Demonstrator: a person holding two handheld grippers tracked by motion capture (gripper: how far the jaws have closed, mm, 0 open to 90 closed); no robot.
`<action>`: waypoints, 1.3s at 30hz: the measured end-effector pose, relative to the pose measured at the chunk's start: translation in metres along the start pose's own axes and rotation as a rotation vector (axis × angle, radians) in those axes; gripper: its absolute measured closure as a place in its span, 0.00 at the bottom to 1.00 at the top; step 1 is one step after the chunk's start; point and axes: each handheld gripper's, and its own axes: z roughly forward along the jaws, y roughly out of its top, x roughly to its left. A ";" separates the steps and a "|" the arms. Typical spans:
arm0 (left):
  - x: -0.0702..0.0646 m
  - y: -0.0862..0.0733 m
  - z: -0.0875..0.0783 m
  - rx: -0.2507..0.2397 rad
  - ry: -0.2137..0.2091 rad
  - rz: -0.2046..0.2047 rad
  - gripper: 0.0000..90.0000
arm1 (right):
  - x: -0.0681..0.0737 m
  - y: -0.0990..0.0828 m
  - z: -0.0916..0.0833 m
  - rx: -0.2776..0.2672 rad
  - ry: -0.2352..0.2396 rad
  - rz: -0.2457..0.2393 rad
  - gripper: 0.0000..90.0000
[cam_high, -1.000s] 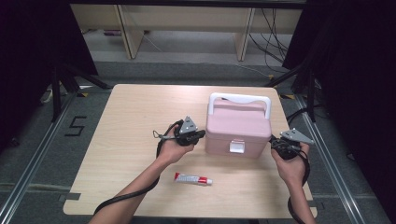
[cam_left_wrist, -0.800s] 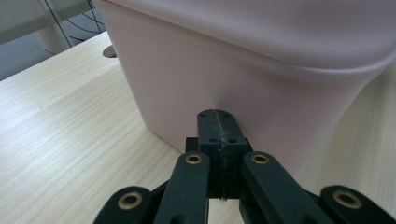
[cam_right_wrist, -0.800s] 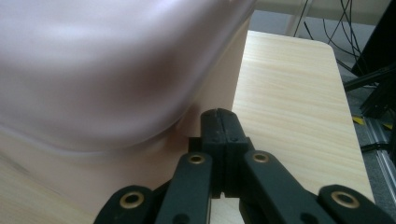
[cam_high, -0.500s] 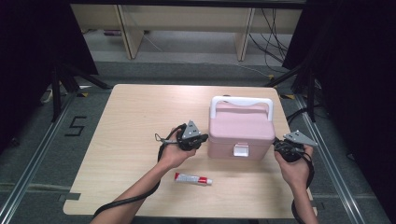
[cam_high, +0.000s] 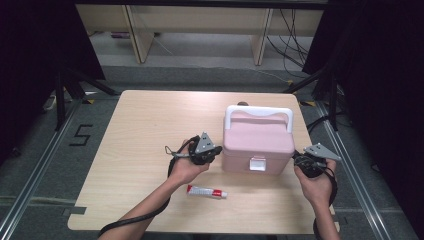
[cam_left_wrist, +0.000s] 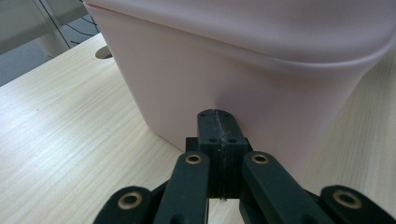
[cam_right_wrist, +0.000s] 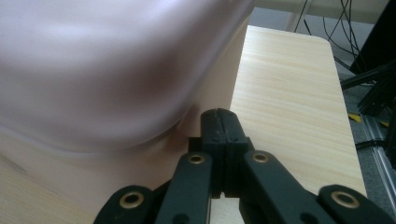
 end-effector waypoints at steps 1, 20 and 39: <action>0.000 0.000 0.000 0.000 0.000 -0.004 1.00 | 0.000 0.000 0.000 0.010 0.006 0.000 1.00; 0.015 -0.003 -0.037 -0.022 0.003 0.011 0.56 | -0.005 0.000 -0.020 0.067 -0.033 -0.048 0.85; 0.032 -0.048 -0.101 -0.020 0.077 -0.149 0.45 | 0.024 -0.024 -0.044 0.211 0.143 -0.142 0.79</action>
